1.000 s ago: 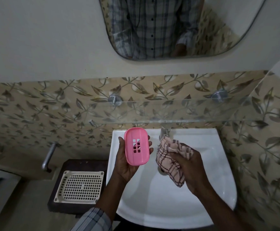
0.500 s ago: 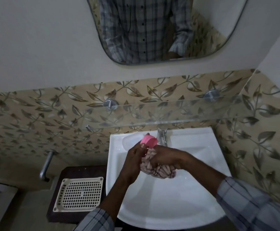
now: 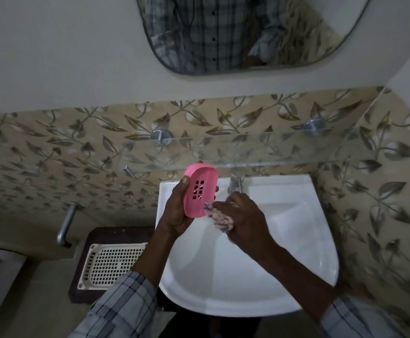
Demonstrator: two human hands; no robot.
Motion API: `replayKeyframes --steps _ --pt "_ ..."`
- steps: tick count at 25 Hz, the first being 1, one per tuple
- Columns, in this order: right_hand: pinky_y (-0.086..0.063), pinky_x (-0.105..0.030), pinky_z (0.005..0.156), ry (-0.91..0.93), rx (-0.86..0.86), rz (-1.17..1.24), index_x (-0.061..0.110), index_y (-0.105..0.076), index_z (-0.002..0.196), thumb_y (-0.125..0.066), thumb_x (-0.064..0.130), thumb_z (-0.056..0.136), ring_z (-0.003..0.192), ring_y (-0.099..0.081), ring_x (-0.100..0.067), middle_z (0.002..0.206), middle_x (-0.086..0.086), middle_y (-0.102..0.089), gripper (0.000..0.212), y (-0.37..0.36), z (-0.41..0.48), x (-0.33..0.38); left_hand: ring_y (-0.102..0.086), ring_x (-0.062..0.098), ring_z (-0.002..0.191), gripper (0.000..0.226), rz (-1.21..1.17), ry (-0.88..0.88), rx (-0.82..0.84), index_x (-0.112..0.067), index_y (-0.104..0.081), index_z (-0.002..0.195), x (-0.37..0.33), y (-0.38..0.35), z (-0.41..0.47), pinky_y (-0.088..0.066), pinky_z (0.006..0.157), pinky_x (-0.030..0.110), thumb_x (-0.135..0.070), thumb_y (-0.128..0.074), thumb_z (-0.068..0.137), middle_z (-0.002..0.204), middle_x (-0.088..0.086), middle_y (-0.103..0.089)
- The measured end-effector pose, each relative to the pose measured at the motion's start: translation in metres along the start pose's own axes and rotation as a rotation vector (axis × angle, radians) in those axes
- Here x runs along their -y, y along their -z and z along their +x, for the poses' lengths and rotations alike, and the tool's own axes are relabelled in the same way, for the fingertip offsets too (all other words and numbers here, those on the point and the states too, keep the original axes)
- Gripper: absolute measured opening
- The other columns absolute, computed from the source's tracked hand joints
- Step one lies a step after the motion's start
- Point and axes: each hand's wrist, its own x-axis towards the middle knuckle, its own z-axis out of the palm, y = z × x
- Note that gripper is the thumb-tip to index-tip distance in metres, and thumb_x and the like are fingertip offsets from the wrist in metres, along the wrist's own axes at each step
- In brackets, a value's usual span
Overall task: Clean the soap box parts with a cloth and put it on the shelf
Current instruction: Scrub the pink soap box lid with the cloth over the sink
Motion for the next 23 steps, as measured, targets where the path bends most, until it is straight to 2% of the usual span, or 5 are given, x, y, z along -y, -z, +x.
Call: replayKeyframes --steps 4,7,13,18,23 --pt "-0.051 -0.037 0.066 0.205 -0.066 -0.345 0.007 -0.068 0.116 -0.074 0.012 0.07 0.076 -0.059 -0.031 0.09 -0.012 -0.063 0.046 -0.02 -0.008 0.012 -0.07 0.034 0.1 0.081 0.095 0.005 -0.055 -0.009 -0.06 0.131 -0.004 -0.02 0.002 -0.059 0.082 0.042 -0.053 -0.084 0.067 0.116 0.024 -0.069" --pt "-0.05 -0.035 0.065 0.282 0.043 -0.337 0.007 -0.069 0.111 -0.06 0.013 0.074 0.076 -0.061 -0.028 0.093 -0.01 -0.065 0.039 -0.013 -0.004 0.007 -0.066 0.039 0.102 0.056 0.274 -0.033 -0.038 -0.017 -0.066 0.127 -0.003 -0.024 0.001 -0.054 0.085 0.045 -0.05 -0.069 0.082 0.12 0.029 -0.066" --pt "-0.059 -0.036 0.076 -0.736 0.445 0.922 0.01 -0.074 0.093 -0.065 0.014 0.077 0.079 -0.072 -0.021 0.091 -0.013 -0.076 0.019 0.021 0.029 0.016 -0.067 0.038 0.103 0.053 0.359 -0.108 -0.001 -0.02 -0.067 0.127 0.003 -0.024 -0.005 -0.054 0.09 0.049 -0.053 -0.066 0.085 0.118 0.027 -0.068" --pt "-0.047 -0.035 0.059 -0.396 0.265 0.13 0.015 -0.06 0.066 -0.062 0.034 0.067 0.066 -0.061 -0.024 0.068 -0.006 -0.058 0.019 0.046 0.024 -0.002 -0.066 0.037 0.109 0.068 0.241 -0.072 0.034 -0.017 -0.064 0.13 -0.007 -0.027 -0.001 -0.054 0.09 0.047 -0.058 -0.074 0.077 0.123 0.022 -0.067" --pt "-0.049 -0.03 0.058 0.141 -0.077 -0.267 0.016 -0.073 0.104 -0.081 0.02 0.064 0.071 -0.059 -0.026 0.086 -0.008 -0.063 0.041 0.019 0.003 0.016 -0.068 0.035 0.103 0.069 0.182 -0.071 0.026 -0.015 -0.068 0.123 -0.009 -0.035 0.002 -0.057 0.087 0.046 -0.056 -0.081 0.069 0.116 0.022 -0.069"
